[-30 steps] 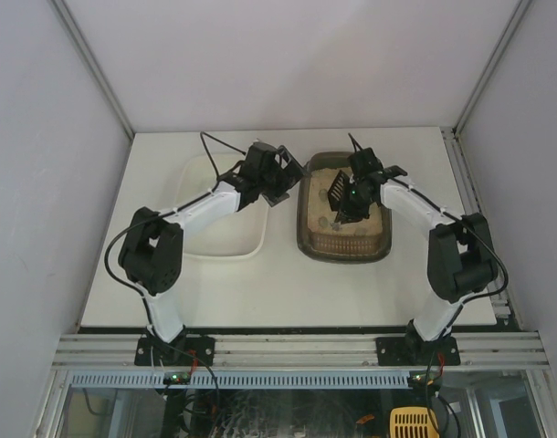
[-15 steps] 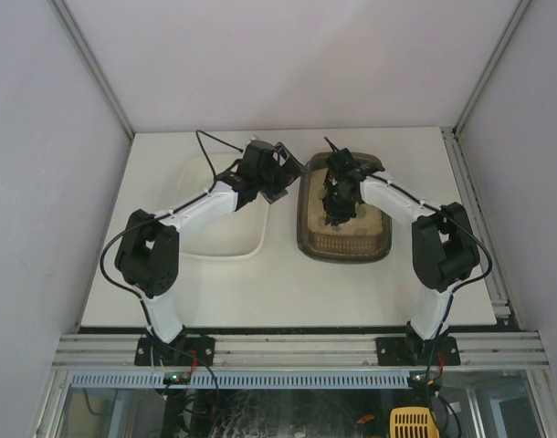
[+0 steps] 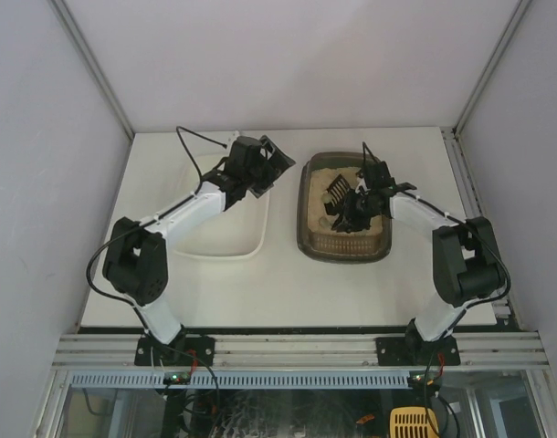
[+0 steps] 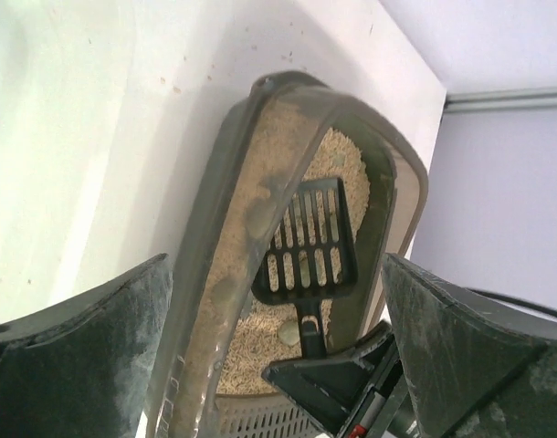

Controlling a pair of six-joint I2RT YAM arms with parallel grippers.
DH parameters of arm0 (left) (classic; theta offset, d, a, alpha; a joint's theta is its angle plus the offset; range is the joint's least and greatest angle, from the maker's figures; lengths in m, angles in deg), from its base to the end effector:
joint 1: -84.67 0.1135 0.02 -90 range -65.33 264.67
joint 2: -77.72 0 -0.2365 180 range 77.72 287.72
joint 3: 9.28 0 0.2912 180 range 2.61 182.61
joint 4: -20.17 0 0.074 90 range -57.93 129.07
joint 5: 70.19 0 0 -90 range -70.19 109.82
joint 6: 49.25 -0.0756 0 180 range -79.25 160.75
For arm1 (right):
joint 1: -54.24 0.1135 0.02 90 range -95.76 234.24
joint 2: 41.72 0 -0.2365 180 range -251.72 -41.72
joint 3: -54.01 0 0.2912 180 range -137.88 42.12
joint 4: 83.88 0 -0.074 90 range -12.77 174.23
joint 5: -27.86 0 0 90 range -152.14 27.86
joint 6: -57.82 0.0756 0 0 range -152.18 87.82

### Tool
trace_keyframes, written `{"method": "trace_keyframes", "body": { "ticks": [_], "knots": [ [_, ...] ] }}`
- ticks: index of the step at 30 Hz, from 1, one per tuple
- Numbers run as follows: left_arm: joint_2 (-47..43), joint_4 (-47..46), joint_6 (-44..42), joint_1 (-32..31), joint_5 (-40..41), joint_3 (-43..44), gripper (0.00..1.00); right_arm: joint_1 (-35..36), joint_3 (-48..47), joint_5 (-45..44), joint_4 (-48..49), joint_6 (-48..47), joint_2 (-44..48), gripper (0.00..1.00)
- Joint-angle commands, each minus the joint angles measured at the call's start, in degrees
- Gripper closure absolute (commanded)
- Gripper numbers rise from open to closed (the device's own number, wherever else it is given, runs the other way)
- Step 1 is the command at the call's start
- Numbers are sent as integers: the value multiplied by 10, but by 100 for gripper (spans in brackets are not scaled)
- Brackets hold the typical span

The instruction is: Clean the litter box

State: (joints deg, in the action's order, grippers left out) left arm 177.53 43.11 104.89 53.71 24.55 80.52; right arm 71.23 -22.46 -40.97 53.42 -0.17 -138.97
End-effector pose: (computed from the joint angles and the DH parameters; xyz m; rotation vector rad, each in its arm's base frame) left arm 0.4083 -0.2377 0.2147 -0.6987 2.1658 -0.8489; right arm 0.3618 0.1391 0.1155 0.2418 2.7705 0.7440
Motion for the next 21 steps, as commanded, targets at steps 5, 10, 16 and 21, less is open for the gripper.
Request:
{"method": "trace_keyframes", "body": {
  "ticks": [5,10,16,21],
  "knots": [
    [-25,41,-63,71,-46,45,0,-41,111,145,166,61,106,100],
    [-46,107,-205,109,-60,86,0,-50,172,171,229,80,185,100],
    [-177,50,-337,112,25,-2,0,-66,343,183,459,161,302,100],
    [-220,96,-418,112,90,10,0,-105,408,224,545,208,326,100]
  ]
}}
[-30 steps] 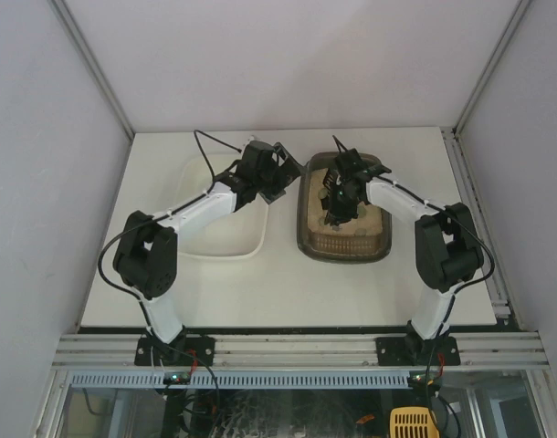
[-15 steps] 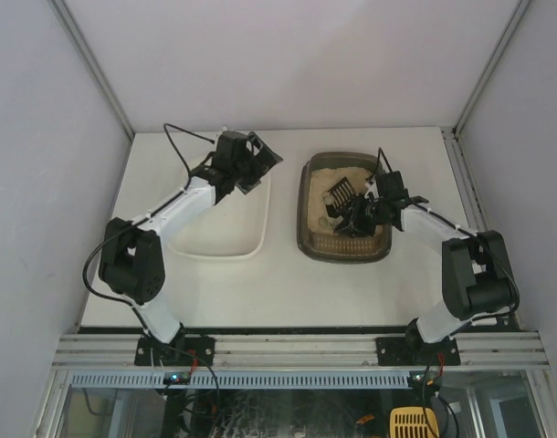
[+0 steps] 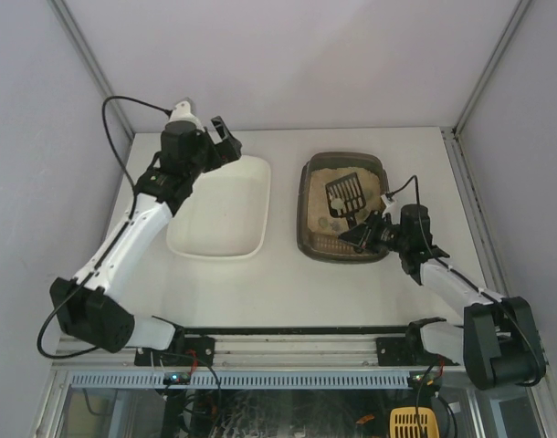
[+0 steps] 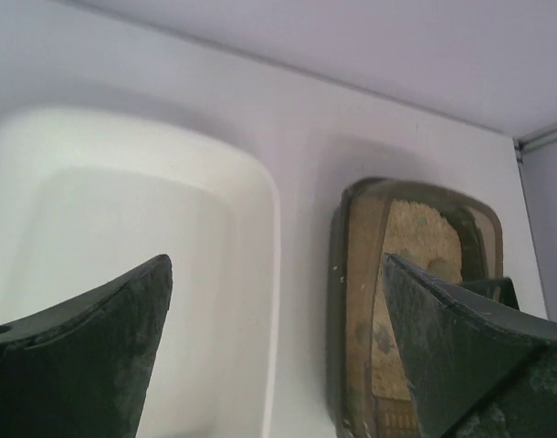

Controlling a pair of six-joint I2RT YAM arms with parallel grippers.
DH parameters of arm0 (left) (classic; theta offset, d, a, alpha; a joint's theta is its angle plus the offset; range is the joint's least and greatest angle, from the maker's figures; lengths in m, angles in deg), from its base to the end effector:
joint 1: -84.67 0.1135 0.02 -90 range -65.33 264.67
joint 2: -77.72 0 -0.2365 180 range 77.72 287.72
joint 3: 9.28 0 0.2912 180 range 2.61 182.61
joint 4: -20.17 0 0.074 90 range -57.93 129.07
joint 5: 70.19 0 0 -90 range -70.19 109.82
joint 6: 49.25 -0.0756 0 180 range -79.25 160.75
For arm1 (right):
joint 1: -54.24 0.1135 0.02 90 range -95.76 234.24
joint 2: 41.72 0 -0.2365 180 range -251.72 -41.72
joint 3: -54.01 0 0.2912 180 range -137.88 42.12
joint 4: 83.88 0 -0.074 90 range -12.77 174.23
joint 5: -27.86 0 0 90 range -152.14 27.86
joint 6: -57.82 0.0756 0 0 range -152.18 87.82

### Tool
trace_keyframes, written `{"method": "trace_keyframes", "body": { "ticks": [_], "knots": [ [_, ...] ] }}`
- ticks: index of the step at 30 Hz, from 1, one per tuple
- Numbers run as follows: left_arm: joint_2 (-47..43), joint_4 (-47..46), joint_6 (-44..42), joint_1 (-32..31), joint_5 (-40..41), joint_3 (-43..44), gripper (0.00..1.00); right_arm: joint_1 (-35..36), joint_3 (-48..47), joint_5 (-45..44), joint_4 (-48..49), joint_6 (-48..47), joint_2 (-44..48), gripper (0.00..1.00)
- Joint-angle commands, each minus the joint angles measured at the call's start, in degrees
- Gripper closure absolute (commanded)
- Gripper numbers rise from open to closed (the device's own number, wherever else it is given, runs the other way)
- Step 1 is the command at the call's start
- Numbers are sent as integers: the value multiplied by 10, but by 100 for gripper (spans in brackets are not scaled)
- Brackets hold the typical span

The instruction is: Clean the litter box

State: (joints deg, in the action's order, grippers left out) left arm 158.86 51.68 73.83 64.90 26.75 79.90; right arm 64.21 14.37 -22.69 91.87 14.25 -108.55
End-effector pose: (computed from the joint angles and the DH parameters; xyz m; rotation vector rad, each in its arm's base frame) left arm 0.3876 -0.1296 0.3285 -0.3119 1.9844 -0.4770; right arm 0.2861 0.0991 0.1288 0.2701 2.2446 1.2877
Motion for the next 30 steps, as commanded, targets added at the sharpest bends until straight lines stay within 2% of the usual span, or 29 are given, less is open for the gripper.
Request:
{"method": "trace_keyframes", "body": {
  "ticks": [1,4,9,12,13,15,17,18,21,23,25,30],
  "knots": [
    [-35,22,-122,0,80,21,0,-45,45,43,165,65,22,100],
    [-49,28,-153,0,102,10,0,-35,40,63,148,46,13,100],
    [-57,50,-160,9,110,2,0,-94,85,85,237,115,13,100],
    [-60,58,-146,26,101,0,0,-22,23,69,104,34,7,100],
    [-60,61,-142,33,96,2,0,-16,15,79,106,39,5,100],
    [-62,67,-135,49,84,5,0,-59,34,107,152,89,5,100],
    [-65,73,-134,58,81,6,0,-117,69,135,247,156,-10,100],
    [-66,76,-133,60,81,7,0,-124,68,144,257,165,-24,100],
    [-69,82,-133,68,82,5,0,-78,46,156,228,144,-50,100],
    [-72,82,-134,70,82,-1,0,-89,50,164,229,149,-59,100],
    [-74,82,-133,72,83,-7,0,-115,72,171,288,186,-69,100],
    [-76,82,-127,77,81,-16,0,-81,50,174,280,189,-82,100]
  ]
}}
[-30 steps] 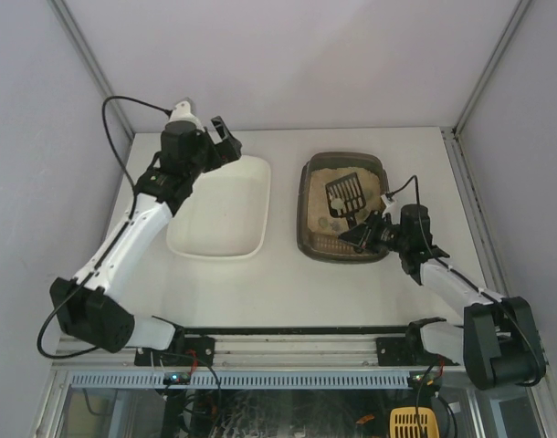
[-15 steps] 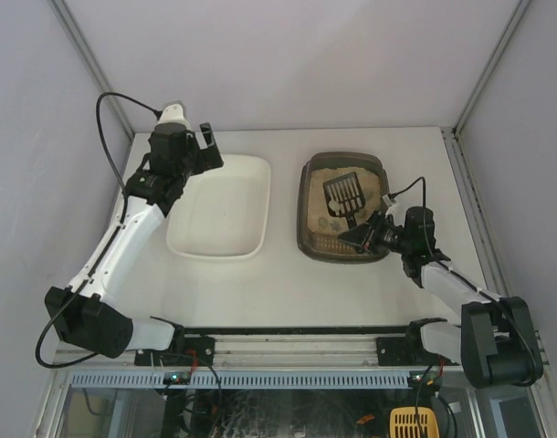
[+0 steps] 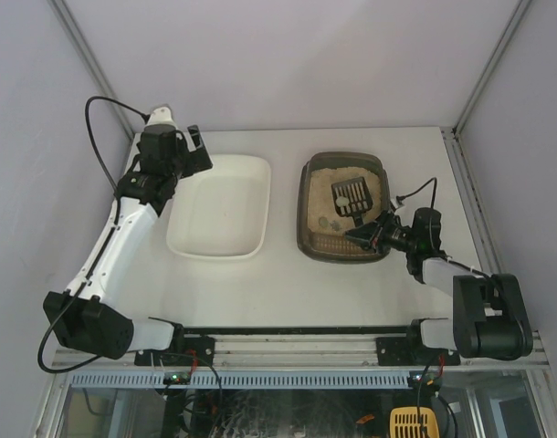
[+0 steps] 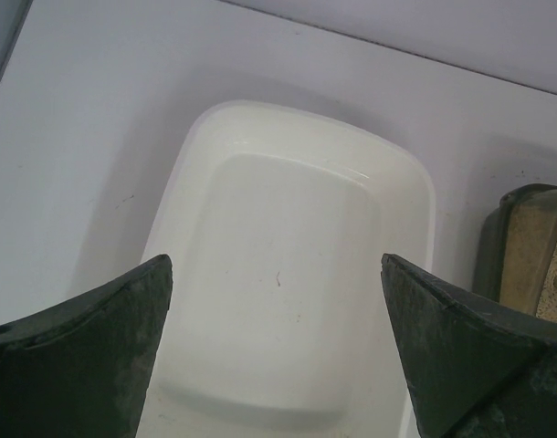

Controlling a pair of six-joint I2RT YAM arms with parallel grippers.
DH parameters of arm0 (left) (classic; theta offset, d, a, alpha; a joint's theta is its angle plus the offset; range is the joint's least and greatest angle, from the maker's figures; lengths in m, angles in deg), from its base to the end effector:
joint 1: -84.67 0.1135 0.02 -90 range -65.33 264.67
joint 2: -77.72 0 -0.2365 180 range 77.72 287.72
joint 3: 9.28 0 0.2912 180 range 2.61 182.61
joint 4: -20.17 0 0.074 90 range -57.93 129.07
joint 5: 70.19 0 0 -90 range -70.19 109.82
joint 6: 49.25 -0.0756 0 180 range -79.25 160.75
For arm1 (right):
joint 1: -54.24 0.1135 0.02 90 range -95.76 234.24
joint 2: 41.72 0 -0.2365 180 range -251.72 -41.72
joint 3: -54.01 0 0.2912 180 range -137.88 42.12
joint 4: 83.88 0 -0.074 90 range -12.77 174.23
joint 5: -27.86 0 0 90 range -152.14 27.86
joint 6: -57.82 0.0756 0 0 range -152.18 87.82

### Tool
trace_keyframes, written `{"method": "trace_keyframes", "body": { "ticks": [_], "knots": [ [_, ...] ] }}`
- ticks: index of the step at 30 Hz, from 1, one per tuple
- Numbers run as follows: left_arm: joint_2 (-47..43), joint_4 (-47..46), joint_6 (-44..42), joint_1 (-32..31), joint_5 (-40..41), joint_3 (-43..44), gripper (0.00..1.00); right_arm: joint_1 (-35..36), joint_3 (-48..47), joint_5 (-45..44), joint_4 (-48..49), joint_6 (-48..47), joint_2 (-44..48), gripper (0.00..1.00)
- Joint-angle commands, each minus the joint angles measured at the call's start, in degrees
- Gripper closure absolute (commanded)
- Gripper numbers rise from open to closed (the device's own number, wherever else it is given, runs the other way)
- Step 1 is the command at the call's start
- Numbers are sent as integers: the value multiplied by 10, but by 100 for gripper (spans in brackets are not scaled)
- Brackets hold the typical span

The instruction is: Clean the litter box

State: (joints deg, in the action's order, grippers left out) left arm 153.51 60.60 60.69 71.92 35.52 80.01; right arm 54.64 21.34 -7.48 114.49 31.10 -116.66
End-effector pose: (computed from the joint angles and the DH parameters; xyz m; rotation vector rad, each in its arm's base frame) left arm 0.3712 -0.0630 0.3443 -0.2967 2.0010 -0.0812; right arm 0.2812 0.0636 0.0983 0.4863 2.1312 1.6209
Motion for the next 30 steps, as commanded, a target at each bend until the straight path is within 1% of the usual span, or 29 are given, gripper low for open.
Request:
{"method": "trace_keyframes", "body": {
  "ticks": [1,2,3,5,6,8,9,10,12,13,14,15,16,17,19,20,23,24,26,27,30],
  "knots": [
    [-23,-6,8,7,-8,-19,0,-1,-10,25,101,55,-6,100],
    [-25,-7,11,8,-10,-21,0,-18,1,24,136,76,-13,100],
    [-27,-6,13,9,-12,-24,0,-16,2,21,137,73,-18,100],
    [-29,-6,17,11,-18,-29,0,21,-40,19,48,14,-21,100],
    [-29,-5,18,14,-22,-31,0,31,-46,18,35,6,-21,100],
    [-33,-5,11,22,-40,-34,0,0,-25,25,102,52,-26,100],
    [-35,-7,-1,29,-68,-37,0,-14,-16,22,136,71,-31,100],
    [-37,-9,-15,39,-99,-39,0,-13,-24,22,135,67,-33,100],
    [-39,-7,-38,69,-168,-39,0,20,-50,29,90,42,-37,100],
    [-39,-7,-49,83,-205,-39,0,23,-49,31,103,54,-40,100],
    [-40,-7,-53,99,-239,-40,0,9,-40,34,135,77,-44,100],
    [-40,-7,-52,113,-264,-41,0,-8,-30,32,166,97,-47,100],
    [-41,-11,-46,126,-281,-45,0,-13,-27,27,178,102,-50,100],
    [-42,-16,-35,139,-288,-49,0,-3,-38,26,157,90,-48,100],
    [-36,-10,-22,161,-298,-47,0,37,-71,23,75,37,-35,100],
    [-31,-3,-24,169,-297,-42,0,43,-76,19,59,31,-28,100],
    [-24,18,-34,182,-267,-26,0,21,-66,3,89,57,-18,100],
    [-25,23,-41,182,-253,-19,0,34,-75,0,68,41,-17,100],
    [-24,35,-55,182,-222,1,0,77,-116,4,-11,-6,-16,100],
    [-22,45,-62,182,-205,15,0,82,-122,3,-13,-2,-13,100],
    [-8,80,-69,182,-155,60,0,34,-87,0,72,59,-12,100]
  ]
}}
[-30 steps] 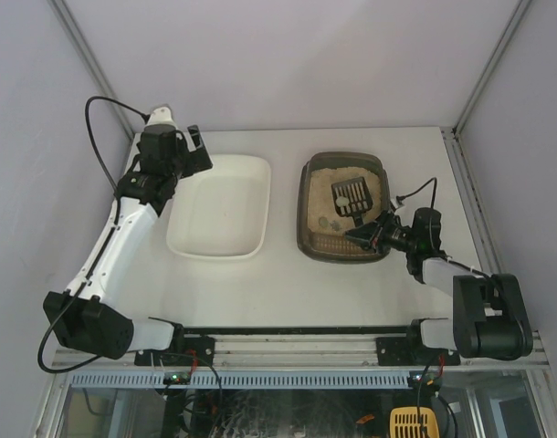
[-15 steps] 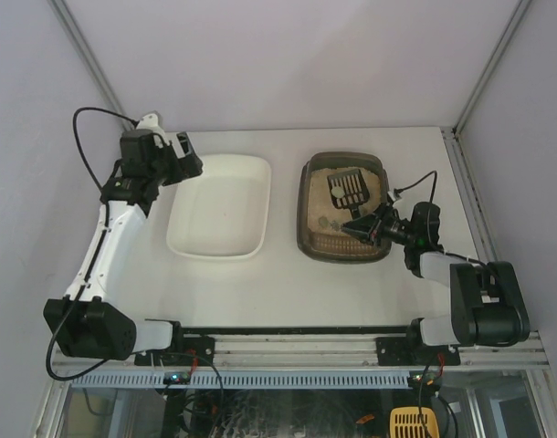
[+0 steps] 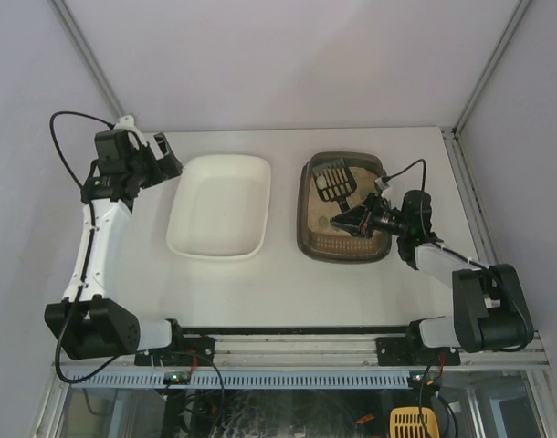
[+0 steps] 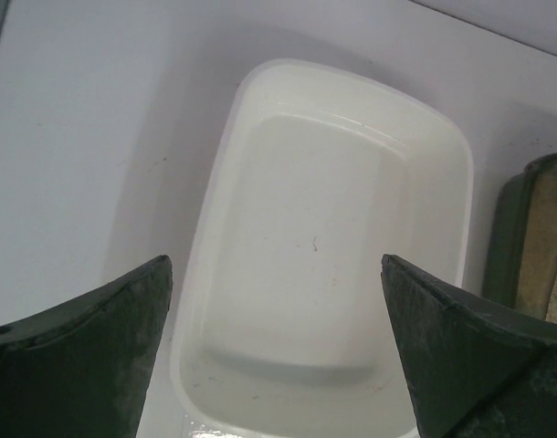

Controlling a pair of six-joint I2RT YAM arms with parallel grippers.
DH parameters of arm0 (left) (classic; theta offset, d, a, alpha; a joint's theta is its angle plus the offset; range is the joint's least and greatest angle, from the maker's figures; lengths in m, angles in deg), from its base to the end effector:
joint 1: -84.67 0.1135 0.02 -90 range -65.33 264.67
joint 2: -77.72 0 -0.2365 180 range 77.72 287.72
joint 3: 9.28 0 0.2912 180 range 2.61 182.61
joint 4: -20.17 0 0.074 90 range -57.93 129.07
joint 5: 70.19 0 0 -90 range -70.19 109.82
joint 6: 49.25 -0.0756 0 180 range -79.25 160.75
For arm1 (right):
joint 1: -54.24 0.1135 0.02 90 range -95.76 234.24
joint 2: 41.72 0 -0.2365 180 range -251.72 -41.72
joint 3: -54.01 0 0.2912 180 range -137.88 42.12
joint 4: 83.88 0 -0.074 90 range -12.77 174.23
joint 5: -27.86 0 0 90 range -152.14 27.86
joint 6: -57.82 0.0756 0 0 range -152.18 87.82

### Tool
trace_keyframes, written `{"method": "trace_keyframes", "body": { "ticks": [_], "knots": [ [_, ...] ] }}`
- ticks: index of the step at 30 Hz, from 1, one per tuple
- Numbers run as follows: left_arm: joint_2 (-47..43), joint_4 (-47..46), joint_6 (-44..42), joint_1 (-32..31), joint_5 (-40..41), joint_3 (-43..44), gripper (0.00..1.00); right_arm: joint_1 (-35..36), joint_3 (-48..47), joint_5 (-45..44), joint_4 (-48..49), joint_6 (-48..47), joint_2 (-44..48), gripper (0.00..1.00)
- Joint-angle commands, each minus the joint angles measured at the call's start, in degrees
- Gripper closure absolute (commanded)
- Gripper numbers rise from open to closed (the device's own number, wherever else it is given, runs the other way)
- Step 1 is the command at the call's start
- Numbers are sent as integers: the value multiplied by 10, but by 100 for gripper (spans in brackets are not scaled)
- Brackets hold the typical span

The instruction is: Clean the litter box

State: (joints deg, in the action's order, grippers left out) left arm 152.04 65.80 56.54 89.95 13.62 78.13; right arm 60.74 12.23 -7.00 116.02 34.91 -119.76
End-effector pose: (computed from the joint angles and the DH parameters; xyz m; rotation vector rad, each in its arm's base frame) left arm 0.3647 0.0255 0.3269 -0.3293 2.1178 -0.2229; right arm 0.3092 0.0977 0.1396 0.3305 2.0999 1.7156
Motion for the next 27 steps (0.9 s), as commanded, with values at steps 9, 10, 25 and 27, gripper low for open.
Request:
{"method": "trace_keyframes", "body": {
  "ticks": [9,10,25,27],
  "knots": [
    [24,65,-45,2,69,112,0,-34,27,-2,119,59,17,100],
    [23,64,-49,3,71,110,0,-18,14,-4,94,44,18,100],
    [84,133,-79,72,5,149,0,329,-534,-352,-668,-368,-194,100],
    [81,134,-79,83,-3,149,0,371,-597,-431,-727,-395,-233,100]
  ]
}}
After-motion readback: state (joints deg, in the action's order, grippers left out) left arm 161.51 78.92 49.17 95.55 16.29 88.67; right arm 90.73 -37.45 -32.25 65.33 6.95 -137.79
